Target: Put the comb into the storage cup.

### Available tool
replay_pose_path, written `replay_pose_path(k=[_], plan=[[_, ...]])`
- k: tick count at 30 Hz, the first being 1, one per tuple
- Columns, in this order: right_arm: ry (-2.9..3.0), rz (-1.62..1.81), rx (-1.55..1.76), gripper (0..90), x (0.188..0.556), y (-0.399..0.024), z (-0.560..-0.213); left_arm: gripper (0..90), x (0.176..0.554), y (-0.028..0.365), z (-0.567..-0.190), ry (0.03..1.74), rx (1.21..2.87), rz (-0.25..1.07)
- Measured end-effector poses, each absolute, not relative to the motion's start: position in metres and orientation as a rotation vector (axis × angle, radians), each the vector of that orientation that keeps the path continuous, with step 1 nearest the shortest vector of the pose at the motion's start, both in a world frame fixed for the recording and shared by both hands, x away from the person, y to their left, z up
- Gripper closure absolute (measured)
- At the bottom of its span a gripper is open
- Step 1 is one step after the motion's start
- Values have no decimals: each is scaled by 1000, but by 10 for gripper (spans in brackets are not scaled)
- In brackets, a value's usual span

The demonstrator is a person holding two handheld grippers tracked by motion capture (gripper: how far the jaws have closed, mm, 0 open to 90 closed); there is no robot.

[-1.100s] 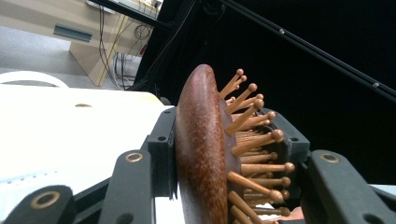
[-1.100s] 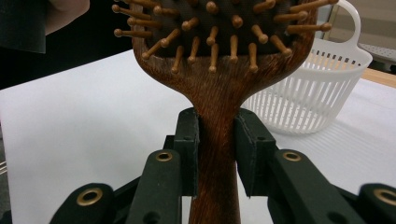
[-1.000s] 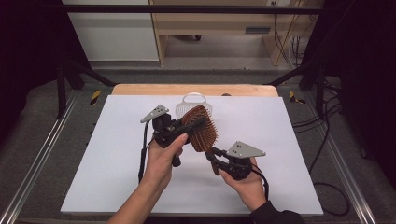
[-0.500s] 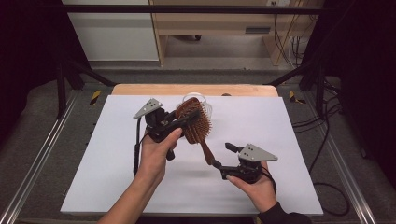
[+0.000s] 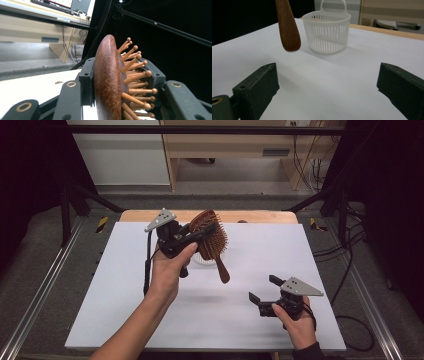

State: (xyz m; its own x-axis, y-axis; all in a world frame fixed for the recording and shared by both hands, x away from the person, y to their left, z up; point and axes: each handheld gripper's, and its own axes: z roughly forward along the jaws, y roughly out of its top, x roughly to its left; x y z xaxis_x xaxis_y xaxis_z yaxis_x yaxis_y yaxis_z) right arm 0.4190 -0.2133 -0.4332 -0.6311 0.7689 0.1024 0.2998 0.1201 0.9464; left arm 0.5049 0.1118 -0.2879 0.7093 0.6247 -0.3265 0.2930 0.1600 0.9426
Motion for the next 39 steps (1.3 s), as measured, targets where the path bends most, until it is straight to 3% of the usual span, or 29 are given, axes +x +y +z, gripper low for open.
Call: replay_pose_path(k=[18, 39], plan=[[1959, 1523, 1070, 47, 423, -220, -439, 527, 552, 112, -263, 824, 1399, 337], [1934, 1527, 1080, 51, 424, -221, -439, 526, 570, 110, -250, 834, 1386, 415]])
